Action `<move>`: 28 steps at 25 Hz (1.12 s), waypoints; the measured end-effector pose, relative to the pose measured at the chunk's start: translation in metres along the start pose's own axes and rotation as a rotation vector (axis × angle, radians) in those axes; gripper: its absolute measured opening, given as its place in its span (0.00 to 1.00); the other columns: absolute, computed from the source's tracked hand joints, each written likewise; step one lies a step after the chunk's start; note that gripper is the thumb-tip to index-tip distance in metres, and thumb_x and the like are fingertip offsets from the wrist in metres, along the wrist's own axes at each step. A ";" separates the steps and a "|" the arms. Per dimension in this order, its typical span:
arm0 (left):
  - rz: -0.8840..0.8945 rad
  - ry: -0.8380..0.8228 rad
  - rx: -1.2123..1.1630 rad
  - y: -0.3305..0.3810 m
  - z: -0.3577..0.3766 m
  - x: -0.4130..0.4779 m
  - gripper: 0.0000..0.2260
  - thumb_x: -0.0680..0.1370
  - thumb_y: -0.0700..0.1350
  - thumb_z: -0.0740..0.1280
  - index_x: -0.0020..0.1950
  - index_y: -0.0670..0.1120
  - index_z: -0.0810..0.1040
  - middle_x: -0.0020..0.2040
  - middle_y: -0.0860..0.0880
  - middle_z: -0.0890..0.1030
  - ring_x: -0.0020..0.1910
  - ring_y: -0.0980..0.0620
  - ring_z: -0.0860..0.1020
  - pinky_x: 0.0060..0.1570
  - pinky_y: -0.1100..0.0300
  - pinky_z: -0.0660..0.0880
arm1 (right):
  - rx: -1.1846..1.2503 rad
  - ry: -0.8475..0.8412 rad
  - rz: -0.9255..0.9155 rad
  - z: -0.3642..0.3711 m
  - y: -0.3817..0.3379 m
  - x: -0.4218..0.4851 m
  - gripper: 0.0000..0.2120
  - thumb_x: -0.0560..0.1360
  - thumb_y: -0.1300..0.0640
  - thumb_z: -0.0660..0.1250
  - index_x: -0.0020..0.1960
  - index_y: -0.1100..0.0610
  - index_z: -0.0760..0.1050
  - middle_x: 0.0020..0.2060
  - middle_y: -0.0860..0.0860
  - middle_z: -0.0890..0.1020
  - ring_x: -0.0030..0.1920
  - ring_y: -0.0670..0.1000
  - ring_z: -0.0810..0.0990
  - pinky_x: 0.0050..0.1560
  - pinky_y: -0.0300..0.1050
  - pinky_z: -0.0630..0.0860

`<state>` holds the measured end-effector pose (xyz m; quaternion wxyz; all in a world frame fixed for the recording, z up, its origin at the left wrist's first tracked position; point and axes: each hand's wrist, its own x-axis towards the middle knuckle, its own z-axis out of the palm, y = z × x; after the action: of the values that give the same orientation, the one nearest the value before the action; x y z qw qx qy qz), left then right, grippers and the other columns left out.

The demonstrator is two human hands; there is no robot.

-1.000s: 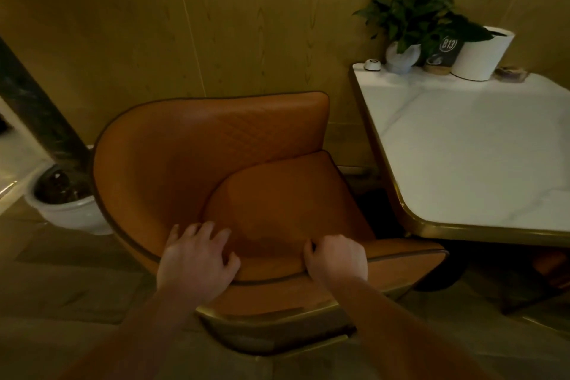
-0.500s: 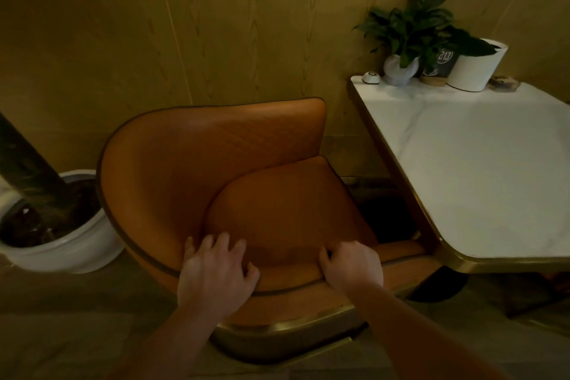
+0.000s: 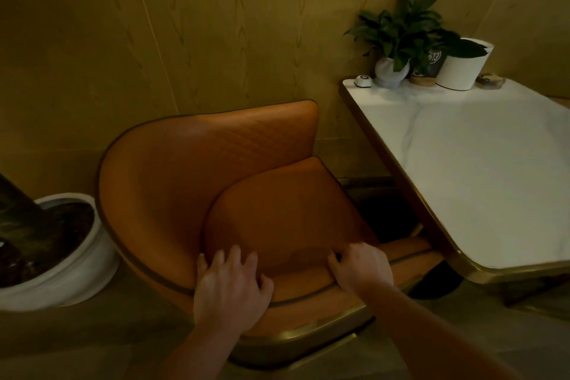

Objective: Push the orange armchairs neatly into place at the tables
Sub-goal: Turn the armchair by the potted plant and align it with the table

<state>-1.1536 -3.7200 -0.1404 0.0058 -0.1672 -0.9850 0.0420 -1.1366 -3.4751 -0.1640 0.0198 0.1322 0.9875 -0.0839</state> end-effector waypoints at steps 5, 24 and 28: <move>0.001 -0.001 0.015 -0.002 0.002 0.010 0.24 0.76 0.61 0.49 0.61 0.53 0.77 0.54 0.49 0.77 0.53 0.46 0.77 0.63 0.37 0.70 | -0.011 0.004 -0.002 -0.001 -0.002 0.010 0.22 0.80 0.41 0.55 0.37 0.51 0.78 0.29 0.47 0.78 0.30 0.45 0.77 0.31 0.42 0.74; -0.089 -0.165 0.027 0.001 0.002 0.016 0.31 0.75 0.62 0.44 0.68 0.56 0.76 0.60 0.49 0.79 0.58 0.47 0.77 0.66 0.39 0.65 | 0.009 -0.078 -0.126 -0.013 0.001 0.013 0.20 0.83 0.46 0.52 0.53 0.53 0.80 0.47 0.52 0.82 0.50 0.53 0.79 0.54 0.48 0.75; -0.081 -0.381 -0.089 0.000 -0.023 0.019 0.27 0.81 0.62 0.45 0.80 0.58 0.58 0.77 0.49 0.66 0.76 0.47 0.62 0.77 0.40 0.48 | 0.067 -0.272 -0.138 -0.029 -0.003 0.011 0.19 0.84 0.44 0.51 0.60 0.53 0.77 0.53 0.53 0.82 0.55 0.54 0.78 0.59 0.51 0.74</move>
<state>-1.1714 -3.7119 -0.1177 -0.1865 -0.1165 -0.9751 0.0288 -1.1482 -3.4699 -0.1358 0.1432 0.0521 0.9790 -0.1351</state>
